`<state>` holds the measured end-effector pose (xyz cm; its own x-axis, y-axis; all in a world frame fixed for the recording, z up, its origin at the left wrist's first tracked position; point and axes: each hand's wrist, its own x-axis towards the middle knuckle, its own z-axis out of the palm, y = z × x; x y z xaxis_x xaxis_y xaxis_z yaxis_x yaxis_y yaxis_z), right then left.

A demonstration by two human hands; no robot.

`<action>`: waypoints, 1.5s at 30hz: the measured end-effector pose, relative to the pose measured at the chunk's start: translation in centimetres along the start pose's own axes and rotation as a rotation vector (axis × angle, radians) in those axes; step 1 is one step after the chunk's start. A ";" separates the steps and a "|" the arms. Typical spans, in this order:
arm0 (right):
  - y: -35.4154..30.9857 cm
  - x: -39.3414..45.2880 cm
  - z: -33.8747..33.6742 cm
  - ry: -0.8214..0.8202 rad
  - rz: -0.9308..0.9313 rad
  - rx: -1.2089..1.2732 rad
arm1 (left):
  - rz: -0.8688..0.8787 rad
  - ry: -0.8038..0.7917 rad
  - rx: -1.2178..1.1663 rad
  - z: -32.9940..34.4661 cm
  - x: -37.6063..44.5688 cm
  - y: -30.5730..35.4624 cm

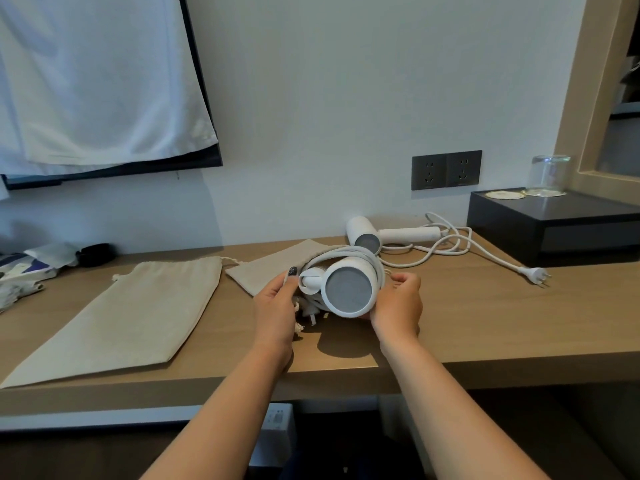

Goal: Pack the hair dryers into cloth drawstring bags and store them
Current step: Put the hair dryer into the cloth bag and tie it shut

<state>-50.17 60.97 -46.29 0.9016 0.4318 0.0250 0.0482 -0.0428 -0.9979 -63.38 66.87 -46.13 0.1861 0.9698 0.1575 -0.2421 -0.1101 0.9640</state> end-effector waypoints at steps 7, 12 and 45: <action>0.4 1.7 -0.5 -0.221 -0.156 -0.211 | 0.209 -0.055 0.164 -0.1 -0.3 -0.1; 0.0 2.1 -1.4 -0.429 -0.254 -0.303 | 0.404 -0.252 0.626 -1.4 -0.8 1.2; 0.2 3.0 -1.9 -0.245 -0.671 -0.168 | 0.645 -0.489 1.341 -0.2 0.1 4.4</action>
<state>-46.66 60.57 -46.35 0.5337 0.6018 0.5941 0.6394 0.1726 -0.7492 -64.61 66.51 -41.87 0.7330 0.5516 0.3982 0.5425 -0.8271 0.1471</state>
